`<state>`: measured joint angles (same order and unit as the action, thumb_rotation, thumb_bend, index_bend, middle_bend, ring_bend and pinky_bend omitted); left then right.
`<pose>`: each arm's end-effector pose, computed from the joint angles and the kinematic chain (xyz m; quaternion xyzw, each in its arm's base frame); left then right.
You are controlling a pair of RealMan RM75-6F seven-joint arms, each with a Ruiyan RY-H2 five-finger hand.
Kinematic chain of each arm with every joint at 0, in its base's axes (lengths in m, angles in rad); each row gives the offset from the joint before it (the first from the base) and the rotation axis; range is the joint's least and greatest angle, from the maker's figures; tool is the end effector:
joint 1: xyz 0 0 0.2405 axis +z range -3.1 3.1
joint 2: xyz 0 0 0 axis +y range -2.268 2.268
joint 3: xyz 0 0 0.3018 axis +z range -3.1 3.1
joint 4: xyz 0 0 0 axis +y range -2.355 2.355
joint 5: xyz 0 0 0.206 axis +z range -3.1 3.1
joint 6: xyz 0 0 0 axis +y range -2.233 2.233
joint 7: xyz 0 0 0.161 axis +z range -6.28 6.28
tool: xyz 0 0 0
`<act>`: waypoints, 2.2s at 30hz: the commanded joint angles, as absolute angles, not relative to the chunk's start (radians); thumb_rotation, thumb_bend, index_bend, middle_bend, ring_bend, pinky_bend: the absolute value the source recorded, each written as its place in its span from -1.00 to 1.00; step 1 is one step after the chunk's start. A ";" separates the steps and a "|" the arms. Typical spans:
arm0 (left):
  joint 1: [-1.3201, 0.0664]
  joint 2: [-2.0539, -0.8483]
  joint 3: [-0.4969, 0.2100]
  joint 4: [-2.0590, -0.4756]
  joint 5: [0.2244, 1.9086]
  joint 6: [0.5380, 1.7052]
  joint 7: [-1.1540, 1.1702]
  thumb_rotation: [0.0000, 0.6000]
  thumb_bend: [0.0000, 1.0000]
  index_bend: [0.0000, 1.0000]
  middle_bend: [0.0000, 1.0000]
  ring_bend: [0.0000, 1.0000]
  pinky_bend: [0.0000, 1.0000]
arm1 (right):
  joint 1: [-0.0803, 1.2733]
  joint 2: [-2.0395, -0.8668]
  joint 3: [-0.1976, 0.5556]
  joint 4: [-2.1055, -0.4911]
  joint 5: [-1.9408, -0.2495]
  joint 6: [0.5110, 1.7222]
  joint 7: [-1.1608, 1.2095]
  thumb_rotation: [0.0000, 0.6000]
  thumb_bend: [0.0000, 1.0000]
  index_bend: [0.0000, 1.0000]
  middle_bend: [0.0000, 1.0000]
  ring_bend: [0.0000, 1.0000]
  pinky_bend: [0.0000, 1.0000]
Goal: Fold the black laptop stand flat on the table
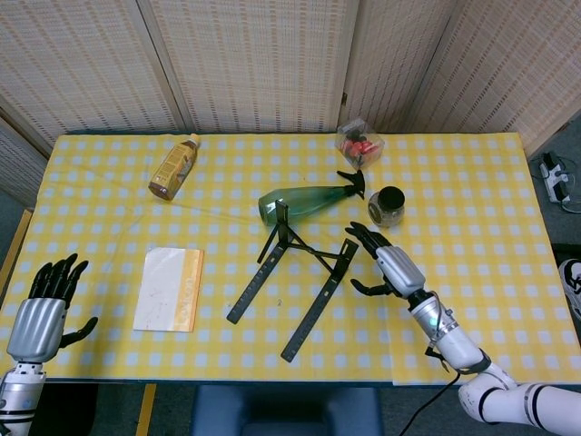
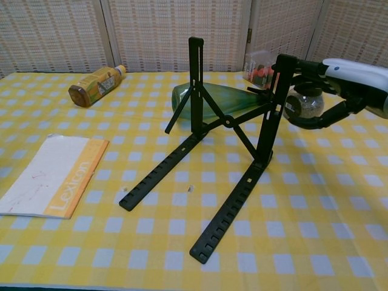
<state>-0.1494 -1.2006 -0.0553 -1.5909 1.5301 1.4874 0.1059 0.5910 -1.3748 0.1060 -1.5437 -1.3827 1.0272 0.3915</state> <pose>-0.3298 0.2238 0.1544 -0.6220 -0.3457 -0.4024 0.5758 -0.2252 -0.3500 0.0385 0.6263 -0.5451 0.4779 0.2865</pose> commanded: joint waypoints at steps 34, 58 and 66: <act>-0.152 -1.209 -0.053 -1.569 1.520 1.476 0.091 1.00 -0.49 -1.00 -0.93 -0.99 -1.00 | 0.658 -1.546 0.205 -1.426 -1.095 0.857 0.140 1.00 -0.27 -0.37 -0.65 -0.57 -0.69; -0.154 -1.214 -0.053 -1.561 1.520 1.473 0.084 1.00 -0.49 -1.00 -0.93 -0.99 -1.00 | 0.682 -1.566 0.234 -1.362 -1.058 0.822 0.100 1.00 0.21 -0.21 -0.58 -0.53 -0.66; -0.154 -1.212 -0.052 -1.567 1.517 1.472 0.090 1.00 -0.49 -1.00 -0.93 -0.99 -1.00 | 0.701 -1.565 0.236 -1.344 -1.075 0.794 0.105 1.00 0.27 -0.18 -0.56 -0.53 -0.64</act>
<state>-0.1537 -1.2119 -0.0525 -1.5667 1.5172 1.4725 0.0899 0.6987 -1.5642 0.2357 -1.3463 -1.0737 0.7956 0.1040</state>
